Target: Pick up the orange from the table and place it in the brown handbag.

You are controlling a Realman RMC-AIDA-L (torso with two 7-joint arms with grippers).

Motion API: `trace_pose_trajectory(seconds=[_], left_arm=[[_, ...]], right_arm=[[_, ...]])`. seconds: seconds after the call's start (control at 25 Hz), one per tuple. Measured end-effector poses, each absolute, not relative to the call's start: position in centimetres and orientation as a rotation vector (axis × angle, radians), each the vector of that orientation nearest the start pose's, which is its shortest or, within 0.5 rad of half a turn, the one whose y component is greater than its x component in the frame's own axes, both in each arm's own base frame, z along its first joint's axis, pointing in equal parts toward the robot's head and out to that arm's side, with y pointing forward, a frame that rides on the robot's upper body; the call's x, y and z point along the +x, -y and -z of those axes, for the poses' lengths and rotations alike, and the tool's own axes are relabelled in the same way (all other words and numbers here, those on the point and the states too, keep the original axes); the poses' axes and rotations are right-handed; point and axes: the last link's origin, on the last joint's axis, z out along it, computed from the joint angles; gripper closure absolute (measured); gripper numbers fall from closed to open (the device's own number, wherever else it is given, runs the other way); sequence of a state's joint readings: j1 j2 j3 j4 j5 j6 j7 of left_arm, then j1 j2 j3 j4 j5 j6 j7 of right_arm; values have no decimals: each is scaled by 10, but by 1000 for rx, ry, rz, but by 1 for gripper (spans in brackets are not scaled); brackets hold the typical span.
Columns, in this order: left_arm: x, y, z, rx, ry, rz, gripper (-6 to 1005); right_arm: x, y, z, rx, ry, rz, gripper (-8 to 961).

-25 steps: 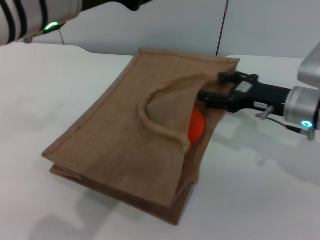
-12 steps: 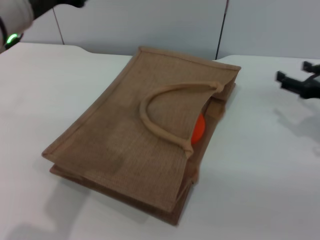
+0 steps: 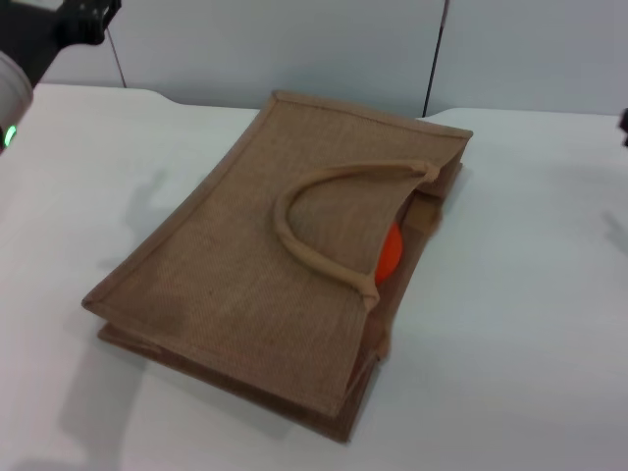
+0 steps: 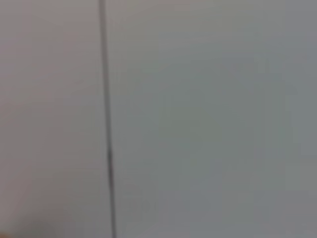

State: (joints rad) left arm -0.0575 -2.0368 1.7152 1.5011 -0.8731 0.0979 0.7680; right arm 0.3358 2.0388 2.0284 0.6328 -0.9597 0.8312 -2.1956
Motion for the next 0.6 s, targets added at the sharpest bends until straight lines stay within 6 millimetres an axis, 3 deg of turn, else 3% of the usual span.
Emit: trace_pose_trajectory(seconds=[0.24, 0.6], left_arm=[[-222, -361, -69, -1549, 413, 491, 362], [-246, -361, -49, -1501, 458, 497, 368]], right_arm=[[333, -358, -60, -1764, -556, -685, 67], [353, -333, -41, -1683, -486, -667, 70]])
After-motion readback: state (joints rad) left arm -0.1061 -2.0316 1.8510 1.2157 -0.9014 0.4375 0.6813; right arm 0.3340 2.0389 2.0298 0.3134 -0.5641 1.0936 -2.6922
